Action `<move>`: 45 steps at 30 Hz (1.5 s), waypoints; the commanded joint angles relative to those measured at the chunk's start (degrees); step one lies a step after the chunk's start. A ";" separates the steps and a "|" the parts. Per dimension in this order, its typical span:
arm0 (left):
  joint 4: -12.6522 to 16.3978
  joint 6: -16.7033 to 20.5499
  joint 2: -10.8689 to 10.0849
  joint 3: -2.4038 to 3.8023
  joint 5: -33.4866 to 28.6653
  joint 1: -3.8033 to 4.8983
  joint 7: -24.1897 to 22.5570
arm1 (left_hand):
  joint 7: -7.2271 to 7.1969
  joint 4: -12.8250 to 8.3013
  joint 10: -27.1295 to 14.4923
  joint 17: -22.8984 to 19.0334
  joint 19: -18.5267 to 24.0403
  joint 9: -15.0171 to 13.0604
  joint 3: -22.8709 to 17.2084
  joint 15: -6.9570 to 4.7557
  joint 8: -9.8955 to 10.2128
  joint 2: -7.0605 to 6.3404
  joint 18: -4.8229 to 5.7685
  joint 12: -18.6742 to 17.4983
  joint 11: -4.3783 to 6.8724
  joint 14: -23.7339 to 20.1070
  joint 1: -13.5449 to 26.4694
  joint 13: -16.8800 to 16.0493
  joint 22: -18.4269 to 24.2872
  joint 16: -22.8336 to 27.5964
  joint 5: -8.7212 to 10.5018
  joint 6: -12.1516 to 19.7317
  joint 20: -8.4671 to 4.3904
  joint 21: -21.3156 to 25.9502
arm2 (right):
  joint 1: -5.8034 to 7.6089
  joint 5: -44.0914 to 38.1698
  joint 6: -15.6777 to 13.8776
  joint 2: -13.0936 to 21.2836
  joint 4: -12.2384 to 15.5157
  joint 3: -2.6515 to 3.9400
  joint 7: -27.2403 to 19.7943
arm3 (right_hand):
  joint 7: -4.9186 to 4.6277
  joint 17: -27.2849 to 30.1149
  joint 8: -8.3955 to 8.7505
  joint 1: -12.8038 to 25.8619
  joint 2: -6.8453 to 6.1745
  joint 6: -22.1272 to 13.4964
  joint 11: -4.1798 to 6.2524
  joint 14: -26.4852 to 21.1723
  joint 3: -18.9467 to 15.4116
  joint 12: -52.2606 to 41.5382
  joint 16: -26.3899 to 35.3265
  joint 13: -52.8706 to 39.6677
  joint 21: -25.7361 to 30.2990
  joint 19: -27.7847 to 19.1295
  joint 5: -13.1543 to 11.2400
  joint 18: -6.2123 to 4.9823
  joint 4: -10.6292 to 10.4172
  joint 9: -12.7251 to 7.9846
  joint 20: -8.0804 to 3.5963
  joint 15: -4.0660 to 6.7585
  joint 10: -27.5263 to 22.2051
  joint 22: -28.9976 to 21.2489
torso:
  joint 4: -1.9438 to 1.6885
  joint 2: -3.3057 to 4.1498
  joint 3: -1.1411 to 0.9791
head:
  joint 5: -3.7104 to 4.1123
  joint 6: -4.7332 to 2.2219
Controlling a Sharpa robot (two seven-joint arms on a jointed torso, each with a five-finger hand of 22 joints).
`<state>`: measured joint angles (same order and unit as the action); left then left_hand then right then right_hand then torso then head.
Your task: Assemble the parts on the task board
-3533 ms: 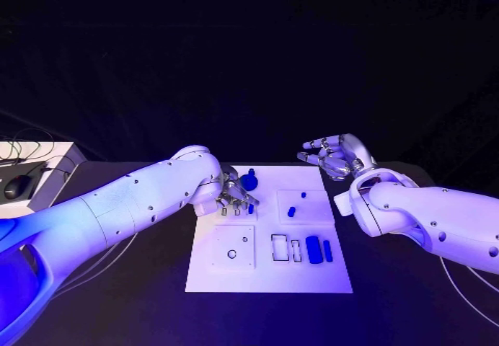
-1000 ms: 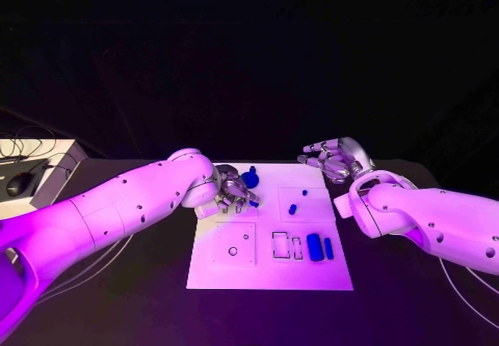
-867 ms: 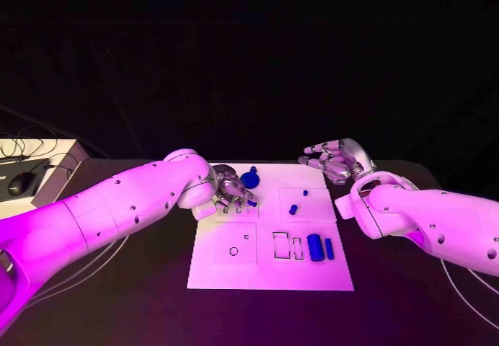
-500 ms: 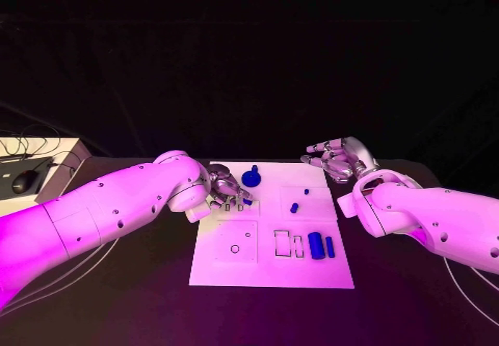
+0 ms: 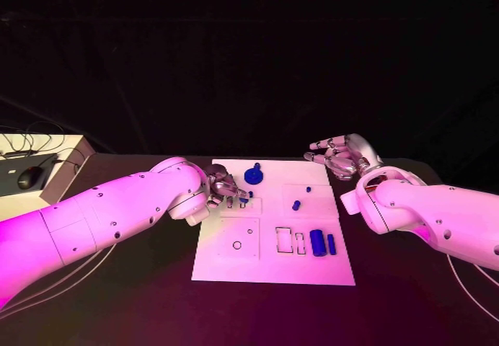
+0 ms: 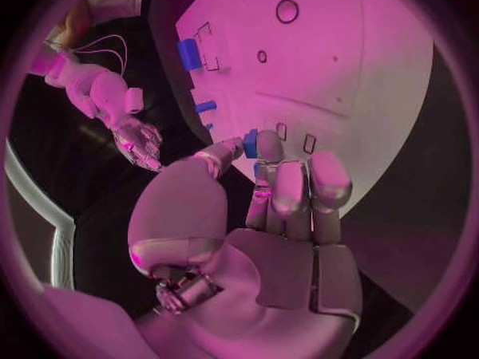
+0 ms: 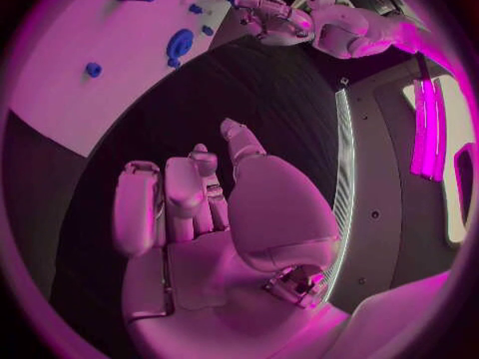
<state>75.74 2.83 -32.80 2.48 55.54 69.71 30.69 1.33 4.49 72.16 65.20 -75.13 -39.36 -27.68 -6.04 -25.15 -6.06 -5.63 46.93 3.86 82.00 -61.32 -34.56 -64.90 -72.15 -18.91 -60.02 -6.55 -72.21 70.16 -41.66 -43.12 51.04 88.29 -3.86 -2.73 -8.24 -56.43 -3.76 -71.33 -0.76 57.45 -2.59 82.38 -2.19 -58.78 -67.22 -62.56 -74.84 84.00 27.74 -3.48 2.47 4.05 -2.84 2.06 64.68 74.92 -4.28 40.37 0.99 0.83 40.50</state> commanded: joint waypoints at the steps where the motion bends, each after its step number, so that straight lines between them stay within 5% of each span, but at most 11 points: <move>1: -0.06 2.69 0.44 -0.11 4.22 -0.24 1.16 | -1.94 -9.06 0.81 -0.04 -0.22 -6.47 -8.66 -0.40 -0.04 0.56 0.63 -0.16 0.49 0.14 -0.16 -0.10 -0.09 -0.35 -0.19 -2.48 -0.21 0.27 | -0.06 -0.92 0.88 -0.01 -0.06 0.01 -0.24 | -0.48 0.04 -0.16 0.33 -0.20 0.06 0.39 0.15 -0.12 -0.13 0.20 -0.05 0.37 4.60 0.34 -0.49 0.25 -0.01 -0.16 0.22 0.07 11.00 | 0.12 0.11 0.00 | -0.15 -0.14; 18: -2.03 0.74 2.16 -1.69 5.92 -0.89 2.17 | -1.98 -9.01 0.86 -0.20 -0.30 -6.62 -8.73 -0.39 -0.13 0.71 0.74 -0.26 0.49 0.09 0.11 -0.27 -0.29 -0.43 -0.06 -2.53 -0.25 0.29 | -0.07 -1.00 1.05 0.03 -0.02 0.02 -0.30 | -0.48 0.04 -0.16 0.33 -0.20 0.06 0.39 0.15 -0.12 -0.13 0.20 -0.05 0.37 4.60 0.34 -0.49 0.25 -0.01 -0.16 0.22 0.07 11.00 | 0.10 0.23 0.00 | 0.13 0.27; 45: -1.09 2.33 1.62 -1.61 7.78 -1.26 2.00 | -1.94 -9.24 1.09 -0.39 -0.42 -6.87 -10.27 -0.35 -0.28 0.28 0.91 -0.63 0.45 0.03 0.03 -0.44 -0.89 -0.75 -0.23 -2.51 -0.29 0.42 | -0.07 -1.00 1.13 0.20 0.08 0.02 -0.34 | -0.47 0.10 -0.15 0.75 -0.13 0.06 0.40 0.14 0.04 -0.10 0.21 -0.07 0.29 4.62 0.42 -0.46 0.42 -0.01 -0.17 0.22 0.10 11.02 | -0.01 0.28 0.02 | 0.44 0.53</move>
<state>74.37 4.39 -31.10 0.88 62.17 68.63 32.54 1.19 4.62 73.02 64.82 -75.34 -40.32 -27.81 -6.03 -25.15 -5.82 -5.63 46.53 3.99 82.00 -61.13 -34.98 -65.74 -72.71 -18.73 -60.53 -6.75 -72.05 70.11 -42.05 -42.67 51.20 88.29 -3.86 -2.71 -8.20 -56.39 -3.76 -71.02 -1.07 57.47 -2.60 82.38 -2.03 -58.78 -67.22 -62.54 -74.63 84.00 28.08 -3.49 2.62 4.05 -2.84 2.06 64.69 74.94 -4.25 40.62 1.02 1.15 41.01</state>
